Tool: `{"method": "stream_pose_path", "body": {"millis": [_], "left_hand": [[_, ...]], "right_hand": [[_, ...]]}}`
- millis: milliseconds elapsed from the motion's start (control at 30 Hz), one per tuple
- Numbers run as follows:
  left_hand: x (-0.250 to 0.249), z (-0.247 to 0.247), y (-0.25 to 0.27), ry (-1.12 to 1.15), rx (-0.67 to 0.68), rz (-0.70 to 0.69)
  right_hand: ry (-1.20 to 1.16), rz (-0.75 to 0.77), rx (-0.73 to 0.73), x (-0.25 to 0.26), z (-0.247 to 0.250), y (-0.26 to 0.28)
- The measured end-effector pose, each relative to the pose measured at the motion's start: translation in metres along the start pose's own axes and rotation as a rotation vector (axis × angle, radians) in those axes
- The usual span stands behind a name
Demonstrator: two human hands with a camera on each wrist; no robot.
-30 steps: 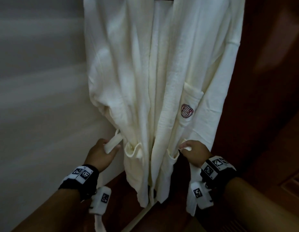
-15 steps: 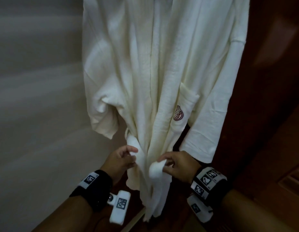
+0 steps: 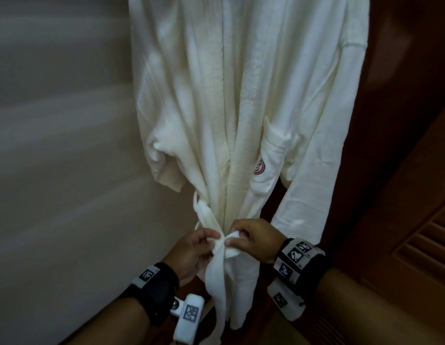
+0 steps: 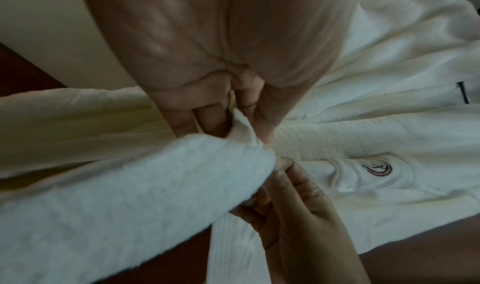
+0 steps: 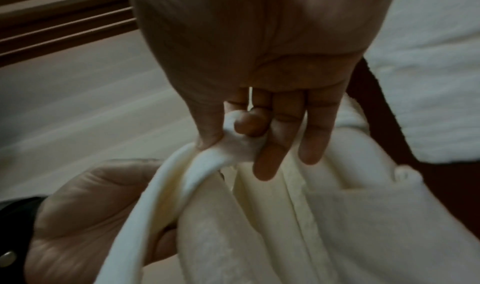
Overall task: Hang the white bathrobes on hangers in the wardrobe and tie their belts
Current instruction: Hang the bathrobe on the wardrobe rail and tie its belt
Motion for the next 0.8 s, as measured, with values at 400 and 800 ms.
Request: {"method": "stream_pose_path", "body": {"millis": [400, 800], "left_hand": [[0.012, -0.001, 0.004, -0.162, -0.011, -0.114], [-0.003, 0.000, -0.004, -0.334, 0.011, -0.077]], "right_hand": [[-0.488, -0.356, -0.142, -0.020, -0.035, 0.003], [-0.419, -0.210, -0.166, -0.019, -0.034, -0.005]]}}
Point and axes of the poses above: each hand's wrist, its own y-axis away from the middle knuckle, its own z-axis out of the back of the hand, x = y × z, the point moved 4 cm from there along -y, towards the middle knuckle, and after that the axes turned 12 degrees about x, right-handed, at the moved point
